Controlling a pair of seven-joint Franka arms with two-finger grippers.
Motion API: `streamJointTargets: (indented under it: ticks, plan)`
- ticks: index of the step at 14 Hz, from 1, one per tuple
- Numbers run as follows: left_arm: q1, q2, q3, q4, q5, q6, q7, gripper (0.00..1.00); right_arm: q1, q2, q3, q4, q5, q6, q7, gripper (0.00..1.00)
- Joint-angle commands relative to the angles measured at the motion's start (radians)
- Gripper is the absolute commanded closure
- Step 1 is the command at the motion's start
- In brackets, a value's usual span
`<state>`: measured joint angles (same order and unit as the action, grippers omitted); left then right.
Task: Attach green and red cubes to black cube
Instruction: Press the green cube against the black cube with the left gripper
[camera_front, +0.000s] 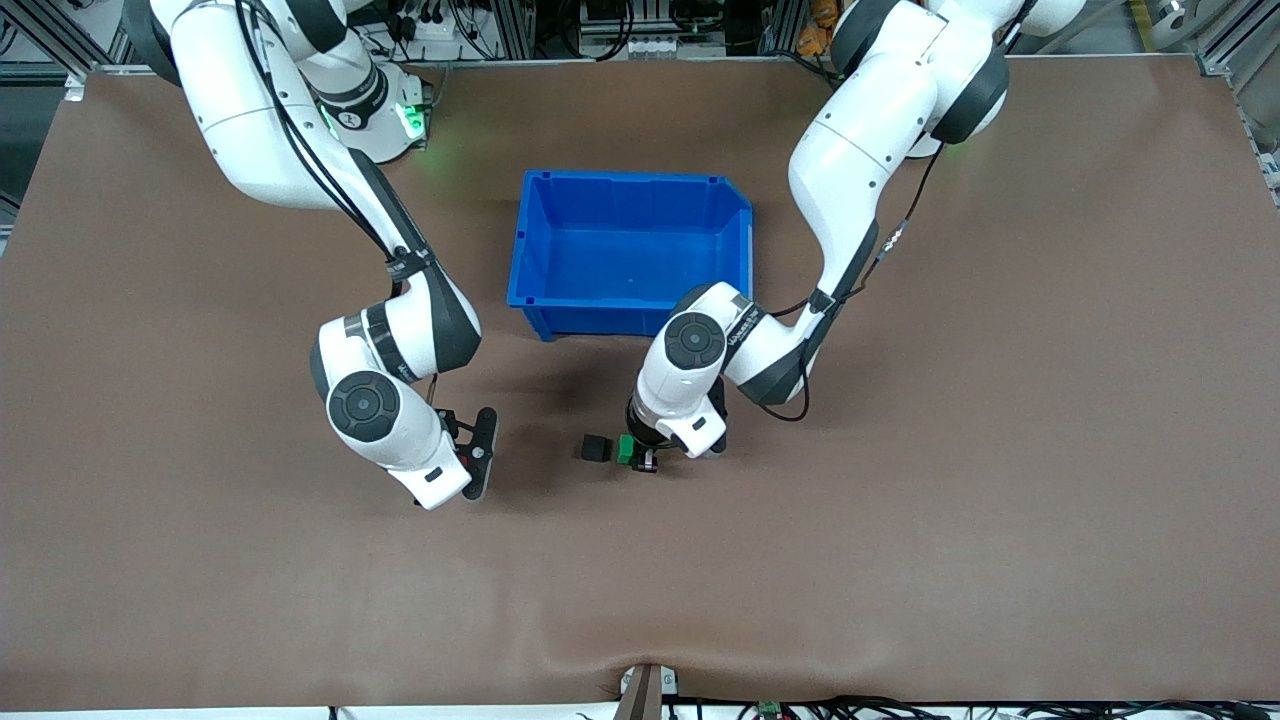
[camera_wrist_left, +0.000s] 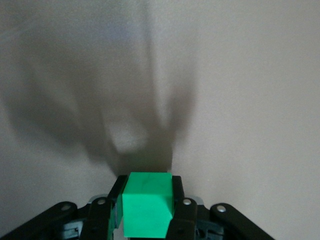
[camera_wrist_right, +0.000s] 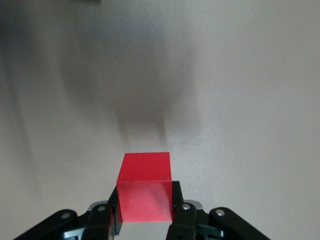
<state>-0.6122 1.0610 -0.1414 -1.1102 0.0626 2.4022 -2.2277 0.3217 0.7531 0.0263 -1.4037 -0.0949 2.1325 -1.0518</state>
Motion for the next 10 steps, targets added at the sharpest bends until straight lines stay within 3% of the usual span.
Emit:
streamJointTargets:
  ticks: [1, 10]
  plan:
    - [-0.035, 0.042, 0.026, 0.062, -0.014, 0.012, -0.003, 1.00, 0.000, 0.020, 0.000, 0.034, -0.013, -0.014, 0.016, 1.00]
    - [-0.047, 0.080, 0.025, 0.087, -0.015, 0.057, -0.004, 1.00, -0.024, 0.032, 0.000, 0.031, -0.011, -0.014, 0.006, 1.00]
